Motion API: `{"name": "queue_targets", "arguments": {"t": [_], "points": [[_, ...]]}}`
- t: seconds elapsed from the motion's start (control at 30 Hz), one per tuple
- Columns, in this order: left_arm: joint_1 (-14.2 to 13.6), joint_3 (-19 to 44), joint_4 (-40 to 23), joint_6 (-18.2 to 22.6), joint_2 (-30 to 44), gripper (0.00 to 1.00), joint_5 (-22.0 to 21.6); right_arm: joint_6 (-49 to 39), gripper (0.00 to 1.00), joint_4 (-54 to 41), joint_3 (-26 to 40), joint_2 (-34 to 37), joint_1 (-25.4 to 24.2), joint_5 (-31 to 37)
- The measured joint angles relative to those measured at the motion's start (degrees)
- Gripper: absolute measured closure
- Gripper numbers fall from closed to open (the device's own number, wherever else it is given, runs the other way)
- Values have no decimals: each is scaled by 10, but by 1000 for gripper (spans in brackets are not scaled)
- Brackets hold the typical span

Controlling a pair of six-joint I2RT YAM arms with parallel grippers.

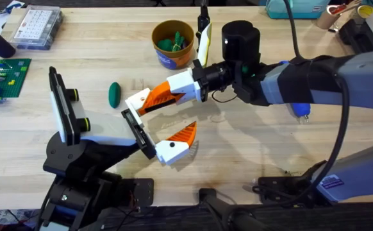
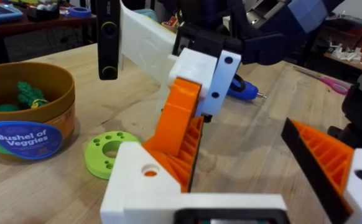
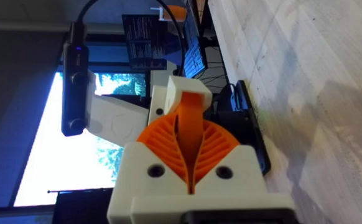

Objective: Pick up the gripper from the table and insert it into the empty holder that is missing its gripper. Then pick up a screw, insert it into the mounting hole, and use the screwdriver to tighten it. Finally, clean up the table by picking up the vegetable and placing it into the bucket.

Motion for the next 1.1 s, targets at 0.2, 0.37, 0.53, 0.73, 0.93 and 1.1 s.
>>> {"name": "queue_targets", "arguments": {"t": [0.2, 0.37, 0.53, 0.73, 0.93, 1.1], "points": [[1, 4, -5, -5, 4, 10, -6, 5, 989, -4, 0, 0, -2, -10], [1, 4, -5, -7, 3, 10, -7, 5, 987, -5, 0, 0, -2, -9], [1, 4, -5, -7, 4, 10, -8, 0, 988, -5, 0, 0, -2, -6], [1, 4, -5, -7, 4, 12, -8, -9, 989, -5, 0, 0, -2, -5], [2, 4, -7, -7, 3, 14, 1, -20, 989, -5, 0, 1, -2, -6], [5, 4, -8, -20, 5, 14, 11, -21, 988, 2, 8, 22, -4, -16]]}}
